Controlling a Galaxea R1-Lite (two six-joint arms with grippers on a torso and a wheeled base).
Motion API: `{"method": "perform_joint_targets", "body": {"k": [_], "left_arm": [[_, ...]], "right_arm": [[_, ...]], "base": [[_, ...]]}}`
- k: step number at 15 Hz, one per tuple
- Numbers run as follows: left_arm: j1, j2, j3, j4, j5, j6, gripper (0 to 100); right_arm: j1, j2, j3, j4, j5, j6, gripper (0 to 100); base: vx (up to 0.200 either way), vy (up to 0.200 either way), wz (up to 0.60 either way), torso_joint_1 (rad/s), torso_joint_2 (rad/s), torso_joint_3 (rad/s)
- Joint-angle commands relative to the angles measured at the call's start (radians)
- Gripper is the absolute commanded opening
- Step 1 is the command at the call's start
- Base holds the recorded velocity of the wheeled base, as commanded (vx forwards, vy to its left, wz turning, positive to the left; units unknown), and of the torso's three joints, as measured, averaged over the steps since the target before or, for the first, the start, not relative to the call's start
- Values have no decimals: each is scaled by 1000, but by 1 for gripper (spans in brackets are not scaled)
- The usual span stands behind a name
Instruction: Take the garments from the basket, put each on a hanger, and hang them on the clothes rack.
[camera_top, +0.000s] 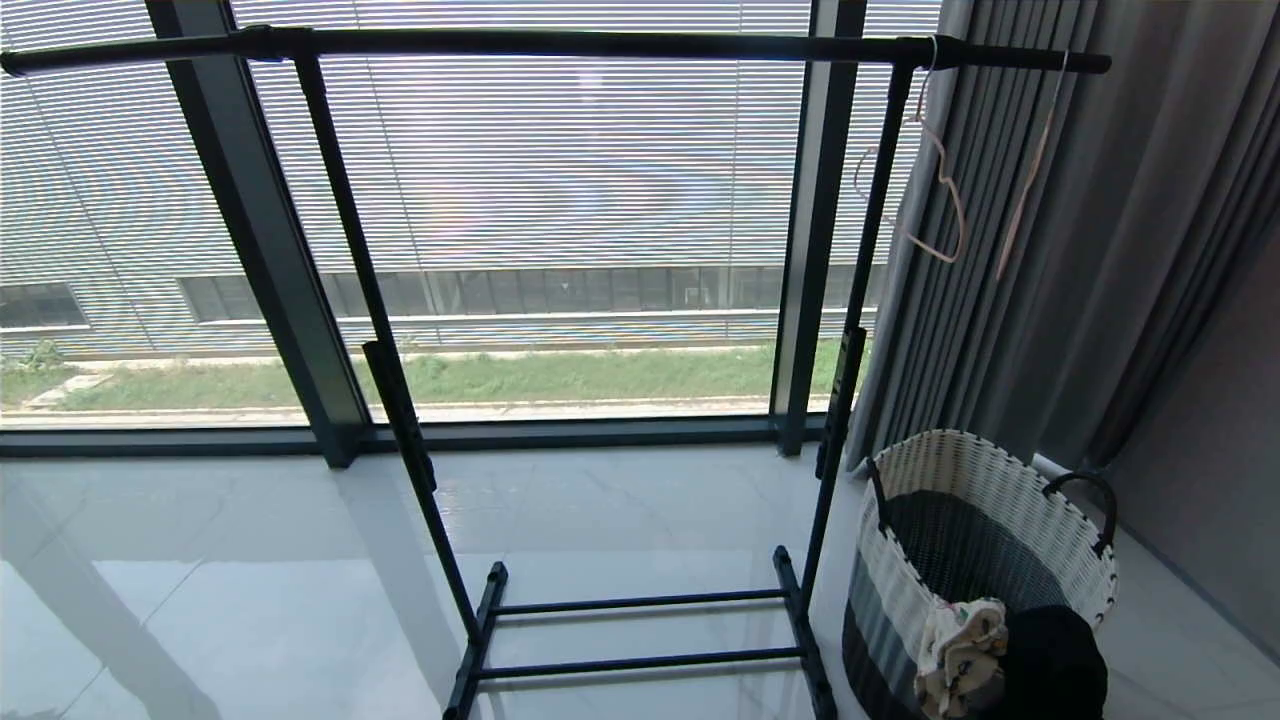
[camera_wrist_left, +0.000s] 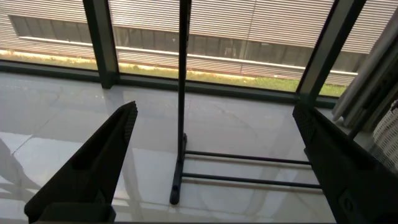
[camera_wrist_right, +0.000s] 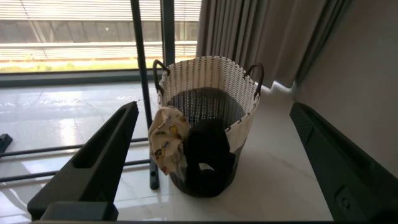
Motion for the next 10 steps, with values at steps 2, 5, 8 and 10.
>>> {"method": "perform_joint_targets", "body": {"k": [2, 5, 8, 10], "left_arm": [[0, 2, 1, 1, 0, 0, 100], [0, 2, -1, 1, 0, -2, 100], [0, 2, 1, 1, 0, -2, 100], [0, 2, 1, 1, 0, -3, 100]], "right_arm": [[0, 2, 0, -1, 0, -2, 100], [0, 0, 0, -1, 0, 1, 100], [0, 0, 0, -1, -1, 2, 100], [0, 0, 0, -1, -1, 2, 100]], "base": [[0, 0, 0, 0, 0, 0], [-133, 0, 0, 2, 3, 2], [-200, 0, 0, 4, 4, 1], [0, 0, 0, 0, 0, 0]]}}
